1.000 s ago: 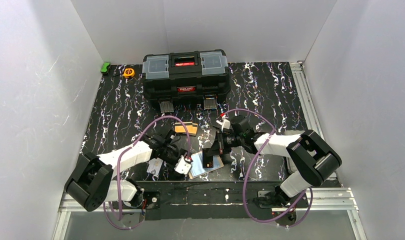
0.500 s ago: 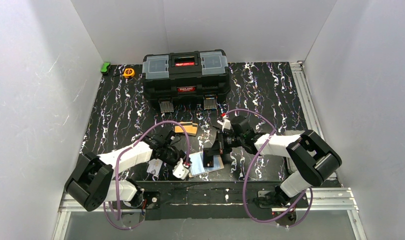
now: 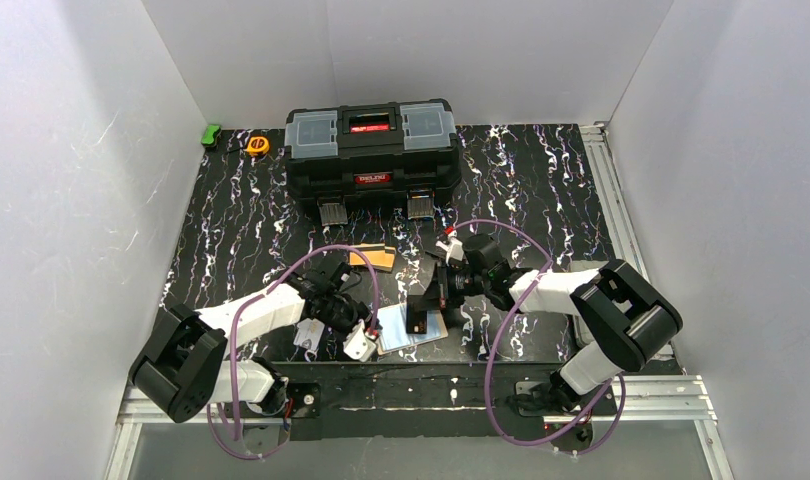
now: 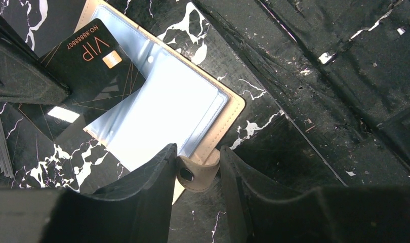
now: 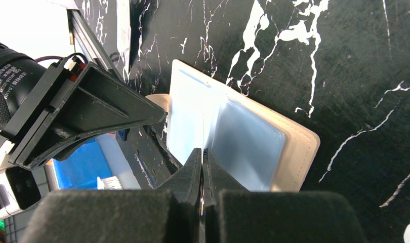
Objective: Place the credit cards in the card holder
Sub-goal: Insert the credit card into the card holder.
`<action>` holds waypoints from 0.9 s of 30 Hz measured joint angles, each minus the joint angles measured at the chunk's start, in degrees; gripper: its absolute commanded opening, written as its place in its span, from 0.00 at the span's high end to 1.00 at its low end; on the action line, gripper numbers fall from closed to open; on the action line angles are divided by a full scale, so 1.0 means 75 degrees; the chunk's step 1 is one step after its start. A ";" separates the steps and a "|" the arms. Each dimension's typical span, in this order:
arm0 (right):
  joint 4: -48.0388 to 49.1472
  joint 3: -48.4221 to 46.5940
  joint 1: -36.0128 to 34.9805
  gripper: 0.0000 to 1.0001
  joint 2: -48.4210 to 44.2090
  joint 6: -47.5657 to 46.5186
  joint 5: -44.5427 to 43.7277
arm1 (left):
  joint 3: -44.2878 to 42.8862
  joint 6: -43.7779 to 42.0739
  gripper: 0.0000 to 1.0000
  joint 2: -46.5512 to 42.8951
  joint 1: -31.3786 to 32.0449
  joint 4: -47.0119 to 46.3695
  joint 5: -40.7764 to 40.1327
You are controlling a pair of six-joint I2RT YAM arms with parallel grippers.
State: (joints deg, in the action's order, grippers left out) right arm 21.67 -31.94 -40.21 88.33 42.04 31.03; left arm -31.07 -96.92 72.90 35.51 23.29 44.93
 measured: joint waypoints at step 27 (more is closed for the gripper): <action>0.0595 0.0382 0.0108 0.99 -0.0012 0.0321 0.0000 | 0.0047 -0.0254 0.67 0.0105 0.0111 0.0064 -0.0221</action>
State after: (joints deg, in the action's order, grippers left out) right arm 26.13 -29.08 -39.40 88.25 44.45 31.03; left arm -30.72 -98.83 73.69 36.34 23.77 43.27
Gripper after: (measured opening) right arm 0.029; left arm 0.324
